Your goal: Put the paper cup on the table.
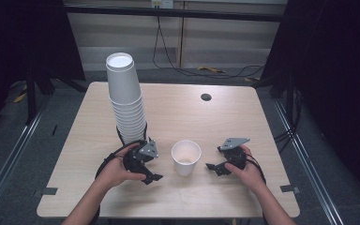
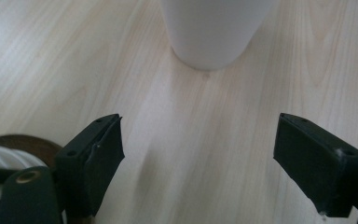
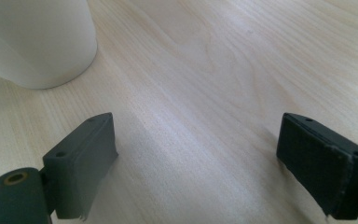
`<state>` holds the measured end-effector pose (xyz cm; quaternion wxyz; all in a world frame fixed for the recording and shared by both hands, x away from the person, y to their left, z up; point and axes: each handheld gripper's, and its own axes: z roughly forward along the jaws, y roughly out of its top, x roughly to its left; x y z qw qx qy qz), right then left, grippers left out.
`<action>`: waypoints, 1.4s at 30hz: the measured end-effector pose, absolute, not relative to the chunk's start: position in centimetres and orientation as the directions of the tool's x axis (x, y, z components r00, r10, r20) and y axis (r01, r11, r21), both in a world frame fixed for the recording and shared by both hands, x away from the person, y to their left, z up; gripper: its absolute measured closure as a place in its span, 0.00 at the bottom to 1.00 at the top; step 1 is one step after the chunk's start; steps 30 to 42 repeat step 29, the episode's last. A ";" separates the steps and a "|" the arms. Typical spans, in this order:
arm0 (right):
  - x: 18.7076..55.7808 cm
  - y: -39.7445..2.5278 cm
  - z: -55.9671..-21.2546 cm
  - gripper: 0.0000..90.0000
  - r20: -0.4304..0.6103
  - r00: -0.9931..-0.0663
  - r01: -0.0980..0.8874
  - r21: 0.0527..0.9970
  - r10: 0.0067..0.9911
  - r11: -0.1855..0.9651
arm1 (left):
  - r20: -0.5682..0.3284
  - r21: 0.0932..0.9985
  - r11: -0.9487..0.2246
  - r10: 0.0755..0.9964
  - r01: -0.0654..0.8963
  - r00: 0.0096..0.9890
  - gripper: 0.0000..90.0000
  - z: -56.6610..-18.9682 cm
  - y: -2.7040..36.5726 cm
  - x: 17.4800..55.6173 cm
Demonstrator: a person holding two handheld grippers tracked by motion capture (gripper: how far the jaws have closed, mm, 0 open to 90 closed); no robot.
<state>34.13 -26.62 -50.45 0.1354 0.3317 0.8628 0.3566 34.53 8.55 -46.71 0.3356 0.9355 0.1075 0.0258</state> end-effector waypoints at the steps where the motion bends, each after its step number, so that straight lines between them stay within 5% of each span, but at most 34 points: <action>1: 34.1 -26.6 -50.5 0.13 0.003 -0.743 0.476 0.705 0.669 0.526 | -0.025 0.635 -0.749 0.226 0.190 0.974 0.17 -46.9 8.8 34.5; 15: 34.1 -26.6 -50.5 0.13 0.003 -0.743 0.476 0.706 0.669 0.525 | -0.063 0.651 -0.712 0.294 0.263 0.954 0.18 -49.6 12.1 34.1; 42: 34.0 -26.6 -50.4 0.13 0.000 -0.735 0.481 0.705 0.678 0.521 | -0.046 0.730 -0.638 0.312 0.245 0.949 0.16 -51.1 13.3 33.5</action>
